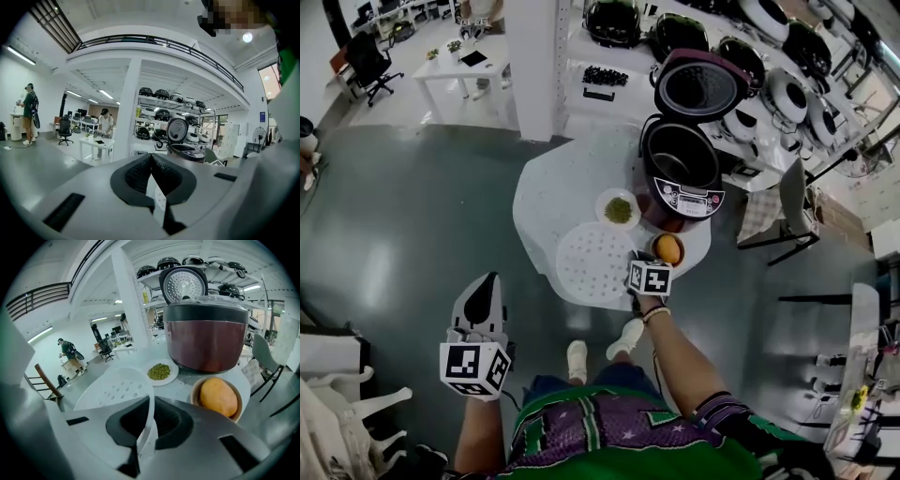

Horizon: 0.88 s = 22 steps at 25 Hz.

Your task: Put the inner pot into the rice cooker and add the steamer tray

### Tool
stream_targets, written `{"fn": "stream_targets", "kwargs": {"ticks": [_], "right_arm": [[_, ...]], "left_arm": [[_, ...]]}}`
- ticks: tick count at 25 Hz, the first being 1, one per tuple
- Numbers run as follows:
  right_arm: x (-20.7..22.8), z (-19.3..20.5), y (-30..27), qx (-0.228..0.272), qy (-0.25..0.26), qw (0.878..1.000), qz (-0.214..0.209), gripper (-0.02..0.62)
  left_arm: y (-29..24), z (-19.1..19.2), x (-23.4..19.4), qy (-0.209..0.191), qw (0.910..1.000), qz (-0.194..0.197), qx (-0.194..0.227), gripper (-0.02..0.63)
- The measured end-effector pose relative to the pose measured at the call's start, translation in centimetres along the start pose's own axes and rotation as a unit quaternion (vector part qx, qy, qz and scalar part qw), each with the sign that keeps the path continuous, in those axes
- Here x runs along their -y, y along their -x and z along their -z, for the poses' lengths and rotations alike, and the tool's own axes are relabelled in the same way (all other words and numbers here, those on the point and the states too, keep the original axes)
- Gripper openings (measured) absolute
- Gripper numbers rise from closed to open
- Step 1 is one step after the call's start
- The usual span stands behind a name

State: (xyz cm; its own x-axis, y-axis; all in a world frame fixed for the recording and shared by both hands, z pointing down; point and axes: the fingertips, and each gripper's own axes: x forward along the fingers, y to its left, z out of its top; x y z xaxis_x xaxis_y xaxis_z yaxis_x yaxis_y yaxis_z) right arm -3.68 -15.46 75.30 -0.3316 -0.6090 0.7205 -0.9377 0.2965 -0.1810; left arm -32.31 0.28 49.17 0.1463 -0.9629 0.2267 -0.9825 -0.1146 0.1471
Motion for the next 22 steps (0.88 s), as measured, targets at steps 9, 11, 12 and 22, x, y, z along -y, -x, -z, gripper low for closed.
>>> {"fn": "stream_targets", "kwargs": {"ticks": [9, 11, 12, 22], "right_arm": [[-0.1, -4.1, 5.7, 0.033, -0.019, 0.999, -0.019, 0.023], [0.1, -4.9, 7.2, 0.043, -0.022, 0.999, -0.017, 0.023], [0.3, -5.3, 7.9, 0.048, -0.024, 0.998, -0.016, 0.023], [1.5, -8.7, 15.9, 0.089, -0.056, 0.994, -0.021, 0.025]], "left_arm": [[-0.9, -2.6, 1.9, -0.012, 0.9989, 0.037, 0.025, 0.021], [-1.3, -3.0, 2.7, -0.014, 0.9982, 0.051, 0.027, 0.021], [-1.5, -3.4, 3.4, -0.016, 0.9977, 0.059, 0.03, 0.021], [-2.4, -7.4, 9.6, -0.043, 0.9895, 0.126, 0.057, 0.021]]}}
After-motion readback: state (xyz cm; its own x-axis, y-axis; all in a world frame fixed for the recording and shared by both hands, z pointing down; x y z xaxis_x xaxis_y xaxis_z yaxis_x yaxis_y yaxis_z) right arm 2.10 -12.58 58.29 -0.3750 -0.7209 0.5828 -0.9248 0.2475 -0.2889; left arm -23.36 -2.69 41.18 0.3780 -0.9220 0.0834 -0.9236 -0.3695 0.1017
